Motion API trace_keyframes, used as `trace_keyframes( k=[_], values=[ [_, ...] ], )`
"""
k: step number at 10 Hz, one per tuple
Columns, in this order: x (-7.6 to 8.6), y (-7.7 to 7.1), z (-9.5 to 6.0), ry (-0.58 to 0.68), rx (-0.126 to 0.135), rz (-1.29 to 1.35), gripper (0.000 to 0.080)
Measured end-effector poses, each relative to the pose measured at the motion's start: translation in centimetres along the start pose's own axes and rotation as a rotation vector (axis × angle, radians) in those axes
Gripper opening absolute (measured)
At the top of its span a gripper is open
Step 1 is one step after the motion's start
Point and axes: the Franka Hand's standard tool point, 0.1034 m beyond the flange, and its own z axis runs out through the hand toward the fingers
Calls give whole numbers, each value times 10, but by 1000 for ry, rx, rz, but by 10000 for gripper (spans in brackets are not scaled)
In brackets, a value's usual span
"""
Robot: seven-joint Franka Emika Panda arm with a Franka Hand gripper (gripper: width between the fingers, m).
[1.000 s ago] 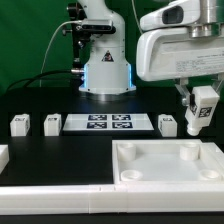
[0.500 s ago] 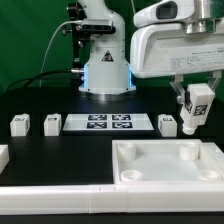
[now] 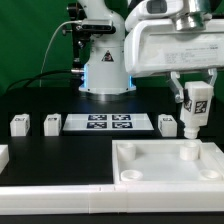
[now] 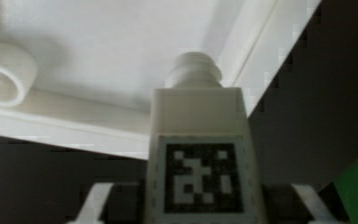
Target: Assemble one leg
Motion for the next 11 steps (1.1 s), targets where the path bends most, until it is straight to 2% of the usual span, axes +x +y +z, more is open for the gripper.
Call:
trace_keyframes(
  k=[2, 4, 5, 9, 11],
  values=[
    [29, 16, 7, 13, -6, -5, 292],
    [53, 19, 17, 19, -2, -24, 292],
    [60, 19, 18, 28, -1, -34, 292],
    [58, 19, 19, 27, -1, -34, 292],
    [55, 20, 24, 21, 0, -35, 292]
  ],
)
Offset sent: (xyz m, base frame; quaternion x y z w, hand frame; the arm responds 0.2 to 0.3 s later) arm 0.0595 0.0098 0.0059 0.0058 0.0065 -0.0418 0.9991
